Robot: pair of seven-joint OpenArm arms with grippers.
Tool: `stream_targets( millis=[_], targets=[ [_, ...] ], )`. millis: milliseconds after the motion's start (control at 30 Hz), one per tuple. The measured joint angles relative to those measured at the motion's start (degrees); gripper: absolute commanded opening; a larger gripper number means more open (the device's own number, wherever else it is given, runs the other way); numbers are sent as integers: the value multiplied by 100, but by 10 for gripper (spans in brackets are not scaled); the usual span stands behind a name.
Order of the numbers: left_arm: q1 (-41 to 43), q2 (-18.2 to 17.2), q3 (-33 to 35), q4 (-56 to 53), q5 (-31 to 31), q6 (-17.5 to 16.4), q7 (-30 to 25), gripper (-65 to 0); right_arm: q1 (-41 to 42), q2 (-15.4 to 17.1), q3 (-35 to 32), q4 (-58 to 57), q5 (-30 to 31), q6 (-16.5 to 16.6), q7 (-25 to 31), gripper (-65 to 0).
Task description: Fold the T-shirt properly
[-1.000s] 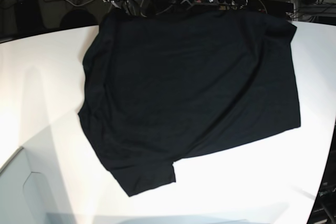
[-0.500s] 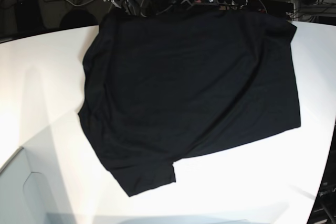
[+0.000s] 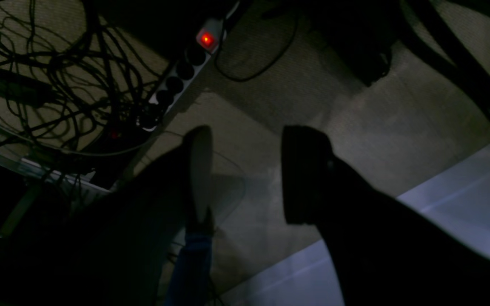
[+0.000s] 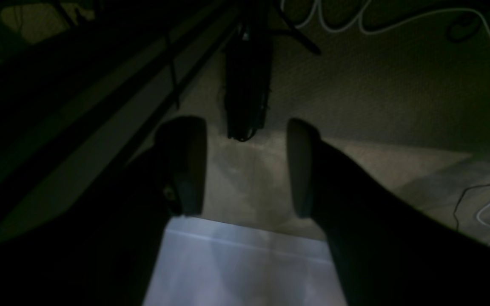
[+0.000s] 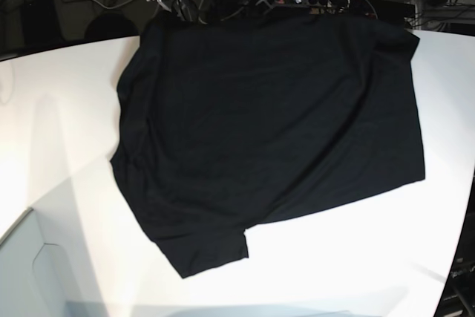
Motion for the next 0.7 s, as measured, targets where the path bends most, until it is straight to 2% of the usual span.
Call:
stream_targets(
  millis=[700],
  targets=[
    [0,0,0,0,0,2,0,-390,-61,-48,0,37,0,-2,17,-347]
  ],
)
